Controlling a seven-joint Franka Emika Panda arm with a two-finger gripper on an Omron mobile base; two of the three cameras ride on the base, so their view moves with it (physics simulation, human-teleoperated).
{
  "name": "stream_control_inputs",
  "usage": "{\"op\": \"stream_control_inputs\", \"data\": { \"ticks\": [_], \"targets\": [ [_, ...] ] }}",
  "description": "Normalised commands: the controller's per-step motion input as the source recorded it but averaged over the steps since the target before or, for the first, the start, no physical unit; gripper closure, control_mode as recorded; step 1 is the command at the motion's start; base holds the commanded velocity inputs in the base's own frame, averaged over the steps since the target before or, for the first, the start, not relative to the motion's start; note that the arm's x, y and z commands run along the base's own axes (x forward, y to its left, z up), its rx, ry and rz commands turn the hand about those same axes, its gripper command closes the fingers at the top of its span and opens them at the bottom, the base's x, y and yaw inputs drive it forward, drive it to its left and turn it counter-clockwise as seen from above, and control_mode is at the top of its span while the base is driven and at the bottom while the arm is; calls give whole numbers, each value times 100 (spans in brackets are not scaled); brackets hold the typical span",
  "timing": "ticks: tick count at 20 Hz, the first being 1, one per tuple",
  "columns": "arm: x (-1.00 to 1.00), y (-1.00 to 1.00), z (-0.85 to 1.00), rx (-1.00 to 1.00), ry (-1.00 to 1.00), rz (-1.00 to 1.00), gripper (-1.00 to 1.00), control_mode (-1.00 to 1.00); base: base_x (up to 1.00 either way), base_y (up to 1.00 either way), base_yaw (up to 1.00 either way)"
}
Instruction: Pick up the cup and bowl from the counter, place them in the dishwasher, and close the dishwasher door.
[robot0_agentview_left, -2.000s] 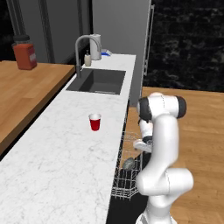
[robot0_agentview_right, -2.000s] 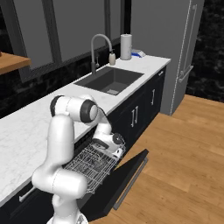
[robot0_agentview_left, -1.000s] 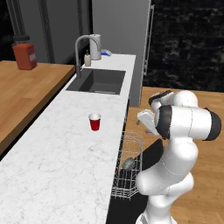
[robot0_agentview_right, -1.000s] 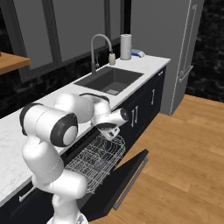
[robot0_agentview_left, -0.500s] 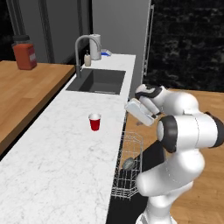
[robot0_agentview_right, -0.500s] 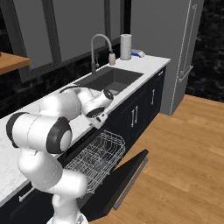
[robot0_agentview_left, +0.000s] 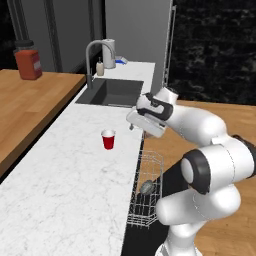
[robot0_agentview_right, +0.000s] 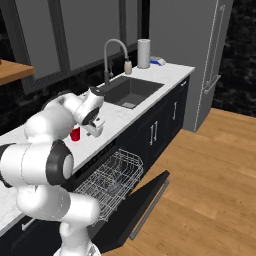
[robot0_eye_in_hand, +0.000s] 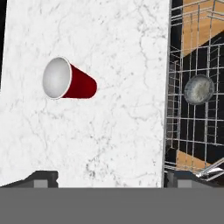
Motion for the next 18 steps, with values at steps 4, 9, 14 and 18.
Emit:
{"op": "stream_control_inputs", "data": {
  "ticks": [4,9,14,18],
  "targets": [
    [0,59,0,-20,21,0,-100,-100,0,0,0],
    [5,35,0,-18,20,0,-100,-100,0,0,0],
    [15,12,-2,-10,10,-1,-100,-100,0,0,0],
    [26,17,-18,-9,0,-1,-100,-100,0,0,0]
  ]
}}
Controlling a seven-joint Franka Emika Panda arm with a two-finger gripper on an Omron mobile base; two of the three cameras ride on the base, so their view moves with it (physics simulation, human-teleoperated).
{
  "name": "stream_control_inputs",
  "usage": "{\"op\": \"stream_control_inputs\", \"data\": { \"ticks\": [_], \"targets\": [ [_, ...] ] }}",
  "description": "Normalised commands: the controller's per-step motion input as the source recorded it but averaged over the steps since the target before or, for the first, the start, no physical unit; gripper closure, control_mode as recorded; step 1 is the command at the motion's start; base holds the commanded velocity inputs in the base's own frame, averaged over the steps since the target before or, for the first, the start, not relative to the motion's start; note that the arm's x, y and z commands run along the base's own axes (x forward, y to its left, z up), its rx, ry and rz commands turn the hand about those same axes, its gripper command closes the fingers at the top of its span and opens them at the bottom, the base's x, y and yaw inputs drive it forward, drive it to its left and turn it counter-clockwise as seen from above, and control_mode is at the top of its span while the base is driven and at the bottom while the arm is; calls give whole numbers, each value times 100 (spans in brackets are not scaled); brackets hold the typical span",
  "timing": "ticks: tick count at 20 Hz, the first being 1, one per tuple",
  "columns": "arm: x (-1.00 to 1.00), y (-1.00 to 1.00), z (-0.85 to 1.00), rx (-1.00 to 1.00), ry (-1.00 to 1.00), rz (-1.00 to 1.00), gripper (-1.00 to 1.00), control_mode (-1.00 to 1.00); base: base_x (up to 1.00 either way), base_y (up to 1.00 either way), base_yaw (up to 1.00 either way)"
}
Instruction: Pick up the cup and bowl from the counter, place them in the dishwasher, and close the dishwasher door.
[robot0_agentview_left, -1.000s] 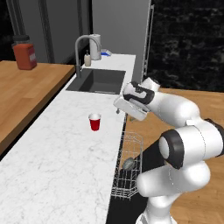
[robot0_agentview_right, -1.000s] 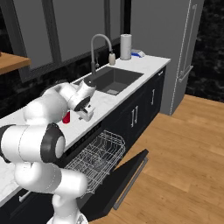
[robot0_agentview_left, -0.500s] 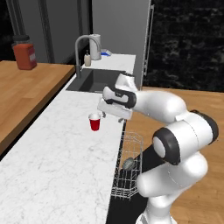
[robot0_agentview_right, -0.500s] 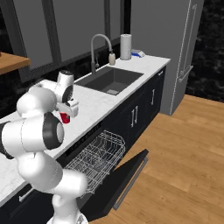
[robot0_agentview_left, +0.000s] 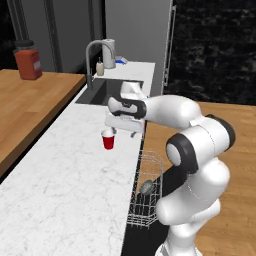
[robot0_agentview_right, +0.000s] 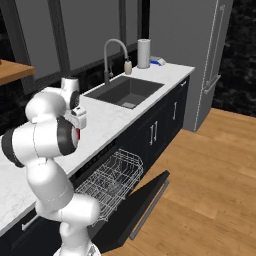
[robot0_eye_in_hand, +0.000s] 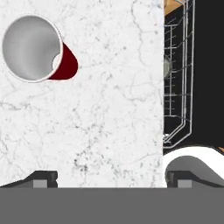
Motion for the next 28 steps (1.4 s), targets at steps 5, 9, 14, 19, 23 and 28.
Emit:
{"op": "stream_control_inputs", "data": {
  "ticks": [5,9,14,19,23,28],
  "targets": [
    [22,7,-24,-2,-4,0,-100,-100,0,0,0],
    [16,0,-34,0,-10,0,-100,-100,0,0,0],
    [13,6,-12,0,-27,0,-100,-100,0,0,0],
    [14,6,-1,1,-19,0,-100,-100,0,0,0],
    [18,0,-13,10,-4,0,-100,-100,0,0,0],
    [17,0,-17,10,0,0,-100,-100,0,0,0]
  ]
}}
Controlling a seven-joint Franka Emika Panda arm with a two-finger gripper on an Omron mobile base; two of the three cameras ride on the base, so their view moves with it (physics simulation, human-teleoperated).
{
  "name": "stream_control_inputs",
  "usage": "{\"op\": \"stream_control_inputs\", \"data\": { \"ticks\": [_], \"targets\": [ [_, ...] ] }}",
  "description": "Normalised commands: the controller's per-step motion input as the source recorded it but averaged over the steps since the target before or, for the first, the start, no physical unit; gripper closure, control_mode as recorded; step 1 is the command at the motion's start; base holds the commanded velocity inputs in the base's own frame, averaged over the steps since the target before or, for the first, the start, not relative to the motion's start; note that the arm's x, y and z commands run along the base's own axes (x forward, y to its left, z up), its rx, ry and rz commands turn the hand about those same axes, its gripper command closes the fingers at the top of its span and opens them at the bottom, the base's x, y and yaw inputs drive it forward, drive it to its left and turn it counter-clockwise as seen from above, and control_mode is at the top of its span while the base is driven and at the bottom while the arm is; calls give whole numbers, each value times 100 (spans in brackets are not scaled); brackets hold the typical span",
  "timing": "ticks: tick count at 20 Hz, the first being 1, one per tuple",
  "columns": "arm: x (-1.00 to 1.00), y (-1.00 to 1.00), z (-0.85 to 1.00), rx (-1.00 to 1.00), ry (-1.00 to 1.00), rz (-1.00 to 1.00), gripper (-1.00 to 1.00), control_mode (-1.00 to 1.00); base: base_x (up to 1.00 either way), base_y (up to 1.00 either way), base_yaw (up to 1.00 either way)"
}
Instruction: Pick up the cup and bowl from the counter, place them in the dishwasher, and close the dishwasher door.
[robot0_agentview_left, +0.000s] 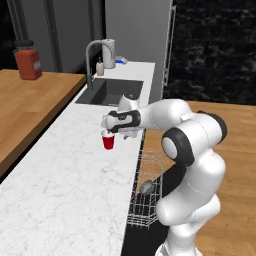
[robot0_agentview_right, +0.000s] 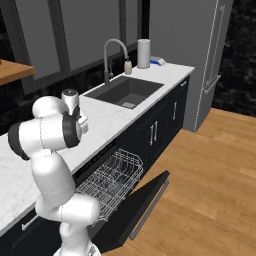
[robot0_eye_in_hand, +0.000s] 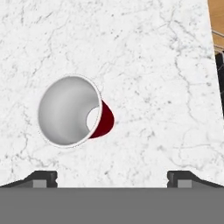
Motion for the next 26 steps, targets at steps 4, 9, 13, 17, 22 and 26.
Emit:
{"op": "stream_control_inputs", "data": {
  "ticks": [4,9,13,17,22,26],
  "targets": [
    [24,0,-4,2,0,0,-100,-100,0,0,0],
    [27,2,0,0,0,0,-100,-100,0,0,0],
    [24,9,0,0,0,0,-100,-100,0,0,0],
    [14,15,-4,0,0,0,-100,-100,0,0,0],
    [1,2,-27,0,0,0,-100,-100,0,0,0],
    [0,0,-34,0,0,0,-100,-100,0,0,0]
  ]
}}
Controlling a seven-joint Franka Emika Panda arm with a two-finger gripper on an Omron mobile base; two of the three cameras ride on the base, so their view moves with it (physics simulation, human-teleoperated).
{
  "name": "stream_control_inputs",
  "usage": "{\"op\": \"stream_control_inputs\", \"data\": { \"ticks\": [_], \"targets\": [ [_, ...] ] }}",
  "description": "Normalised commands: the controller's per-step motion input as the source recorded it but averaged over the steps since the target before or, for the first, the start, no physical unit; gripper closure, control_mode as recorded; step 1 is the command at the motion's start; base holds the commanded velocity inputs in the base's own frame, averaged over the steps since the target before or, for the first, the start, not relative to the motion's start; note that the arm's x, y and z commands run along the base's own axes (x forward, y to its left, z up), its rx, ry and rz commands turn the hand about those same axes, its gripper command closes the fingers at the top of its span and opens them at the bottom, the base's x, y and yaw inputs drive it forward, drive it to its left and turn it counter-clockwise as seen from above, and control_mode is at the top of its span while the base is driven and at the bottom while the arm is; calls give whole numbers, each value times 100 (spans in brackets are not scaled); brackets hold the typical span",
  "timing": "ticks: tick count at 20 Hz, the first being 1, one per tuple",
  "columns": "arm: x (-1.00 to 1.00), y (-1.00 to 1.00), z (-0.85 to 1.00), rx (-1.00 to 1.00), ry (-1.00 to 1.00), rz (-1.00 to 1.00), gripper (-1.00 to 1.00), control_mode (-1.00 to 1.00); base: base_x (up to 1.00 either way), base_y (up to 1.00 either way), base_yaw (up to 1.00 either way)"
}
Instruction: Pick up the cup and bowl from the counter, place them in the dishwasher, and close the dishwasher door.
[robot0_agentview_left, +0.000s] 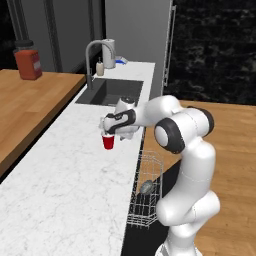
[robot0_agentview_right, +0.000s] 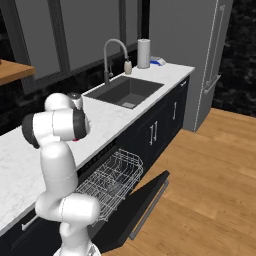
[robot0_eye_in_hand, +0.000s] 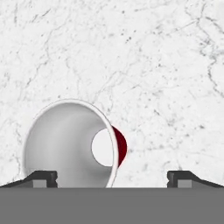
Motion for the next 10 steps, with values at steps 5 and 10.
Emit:
{"op": "stream_control_inputs", "data": {
  "ticks": [5,10],
  "targets": [
    [6,0,-34,0,0,0,-100,-100,0,0,0],
    [15,2,-35,0,1,0,100,-100,0,0,0]
  ]
}}
